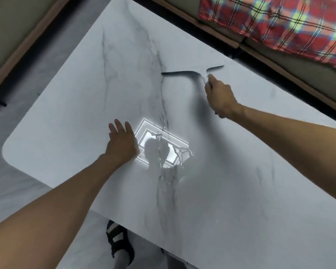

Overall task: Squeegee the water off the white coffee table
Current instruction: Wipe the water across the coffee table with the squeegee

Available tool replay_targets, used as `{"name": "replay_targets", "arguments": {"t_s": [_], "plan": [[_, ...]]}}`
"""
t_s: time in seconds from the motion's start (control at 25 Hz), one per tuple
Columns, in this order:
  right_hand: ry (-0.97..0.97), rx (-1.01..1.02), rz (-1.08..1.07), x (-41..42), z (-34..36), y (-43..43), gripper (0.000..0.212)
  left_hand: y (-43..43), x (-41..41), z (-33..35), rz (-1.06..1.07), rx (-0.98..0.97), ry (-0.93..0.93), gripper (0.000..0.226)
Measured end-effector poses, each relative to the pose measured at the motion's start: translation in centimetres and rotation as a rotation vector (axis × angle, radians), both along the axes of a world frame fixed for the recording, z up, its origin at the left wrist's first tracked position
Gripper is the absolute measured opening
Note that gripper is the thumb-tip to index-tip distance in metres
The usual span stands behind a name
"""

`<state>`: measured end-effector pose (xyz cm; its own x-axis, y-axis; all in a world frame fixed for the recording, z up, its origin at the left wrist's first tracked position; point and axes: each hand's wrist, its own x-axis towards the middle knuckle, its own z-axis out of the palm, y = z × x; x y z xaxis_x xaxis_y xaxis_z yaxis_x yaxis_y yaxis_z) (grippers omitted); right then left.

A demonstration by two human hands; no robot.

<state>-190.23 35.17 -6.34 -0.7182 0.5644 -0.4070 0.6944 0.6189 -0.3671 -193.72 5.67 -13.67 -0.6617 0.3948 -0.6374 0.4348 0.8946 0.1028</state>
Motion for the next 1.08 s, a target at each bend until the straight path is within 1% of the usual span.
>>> {"name": "replay_targets", "arguments": {"t_s": [0.08,0.12,0.16,0.28,0.36,0.4,0.48,0.52,0.56,0.64,0.76,0.84,0.92,1.0,1.08], "plan": [[-0.034,0.021,0.308,3.0,-0.4,-3.2,0.041,-0.1,0.1,-0.3,-0.007,0.000,0.011,0.072],[-0.063,0.013,0.398,4.7,-0.6,-4.3,0.044,-0.1,0.2,-0.3,0.002,0.009,0.006,0.074],[-0.086,0.011,0.467,6.5,-0.8,-4.9,0.045,-0.2,0.3,-0.1,0.013,0.005,-0.014,0.073],[-0.187,0.036,0.639,12.5,-0.3,-5.8,0.050,-0.5,0.2,-0.7,0.003,0.011,0.005,0.069],[-0.293,0.052,0.709,16.5,1.3,-5.9,0.055,-0.8,-0.3,-0.5,0.028,0.029,-0.057,0.069],[-0.335,0.057,0.721,18.0,2.4,-5.8,0.054,-1.3,-0.6,-0.3,0.044,0.050,-0.087,0.069],[-0.361,0.061,0.706,19.0,4.1,-5.6,0.043,-2.9,-0.6,0.3,0.071,0.101,-0.113,0.067],[-0.321,0.058,0.661,18.4,4.6,-5.6,0.038,-4.1,-0.2,0.6,0.105,0.136,-0.122,0.067],[-0.239,0.050,0.592,16.8,4.8,-5.8,0.037,-5.5,0.7,0.8,0.163,0.165,-0.113,0.067],[-0.092,0.065,0.448,12.2,4.4,-6.6,0.039,-8.7,3.1,1.0,0.289,0.187,-0.066,0.063],[-0.099,0.019,0.227,5.5,2.5,-9.7,0.035,-13.2,6.0,0.9,0.415,0.052,0.007,0.060],[-0.120,-0.014,0.139,4.1,1.2,-13.3,0.037,-15.3,7.1,0.8,0.431,-0.026,-0.026,0.063],[-0.093,-0.006,0.197,5.3,-0.2,-17.2,0.040,-16.3,7.6,0.4,0.396,-0.039,-0.074,0.067],[-0.066,-0.030,0.342,8.5,-0.7,-19.9,0.040,-16.4,7.5,0.1,0.381,-0.032,-0.129,0.070],[-0.121,-0.030,0.483,11.9,-0.4,-19.9,0.044,-16.3,7.1,-0.1,0.374,-0.031,-0.171,0.070]]}}
